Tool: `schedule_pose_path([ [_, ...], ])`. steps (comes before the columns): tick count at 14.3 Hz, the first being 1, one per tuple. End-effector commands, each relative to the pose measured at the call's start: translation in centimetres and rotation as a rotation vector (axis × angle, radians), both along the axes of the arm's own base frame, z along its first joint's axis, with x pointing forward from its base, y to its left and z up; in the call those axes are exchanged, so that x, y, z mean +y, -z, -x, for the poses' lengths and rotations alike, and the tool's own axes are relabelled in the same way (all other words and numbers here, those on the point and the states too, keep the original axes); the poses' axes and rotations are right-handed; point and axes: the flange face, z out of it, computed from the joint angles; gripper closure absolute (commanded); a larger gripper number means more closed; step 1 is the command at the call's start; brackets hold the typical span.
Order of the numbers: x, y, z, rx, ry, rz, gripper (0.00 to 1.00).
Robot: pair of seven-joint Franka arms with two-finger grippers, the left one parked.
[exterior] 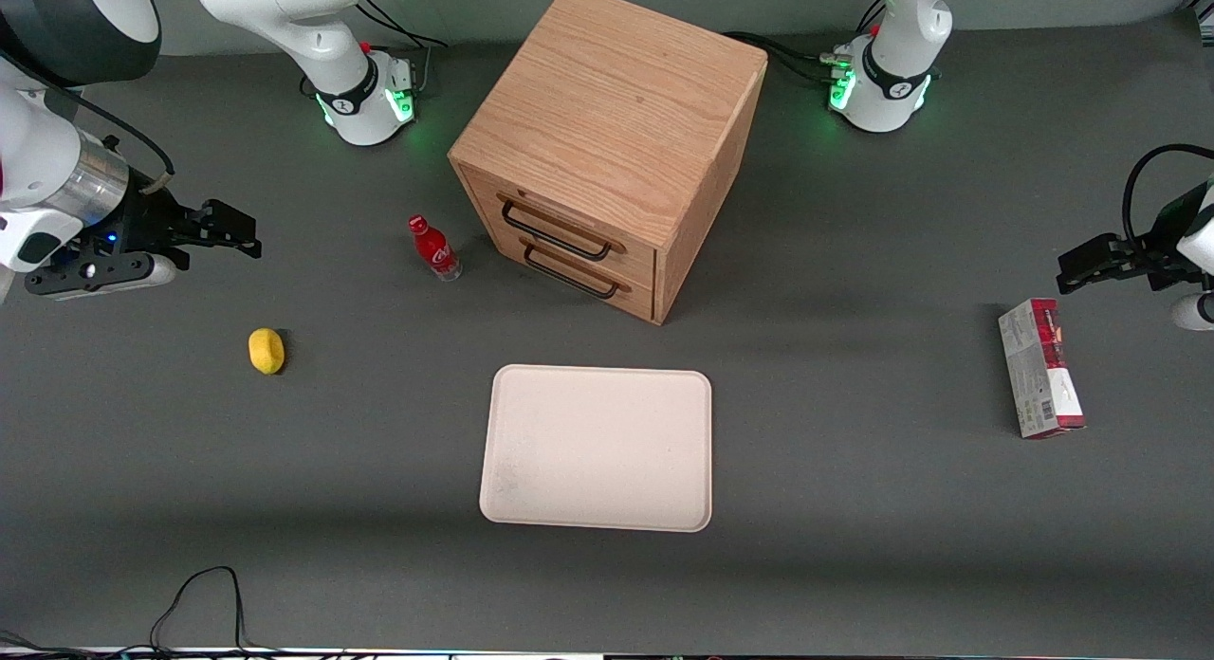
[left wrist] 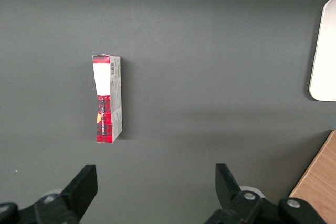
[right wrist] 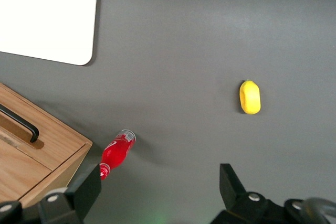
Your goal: Place coke bottle on tray
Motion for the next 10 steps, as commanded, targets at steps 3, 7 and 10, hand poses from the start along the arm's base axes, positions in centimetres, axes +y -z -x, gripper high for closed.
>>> schedule_pose_path([
  [3,-0.4,-0.7,-0.7,0.07,-0.002,0.003,0.0],
  [7,-0.8,-0.3,-1.3,0.075,0.022,0.007,0.0],
  [10,-0.6,-0.2,-1.7,0.076,0.021,0.01,0.0],
])
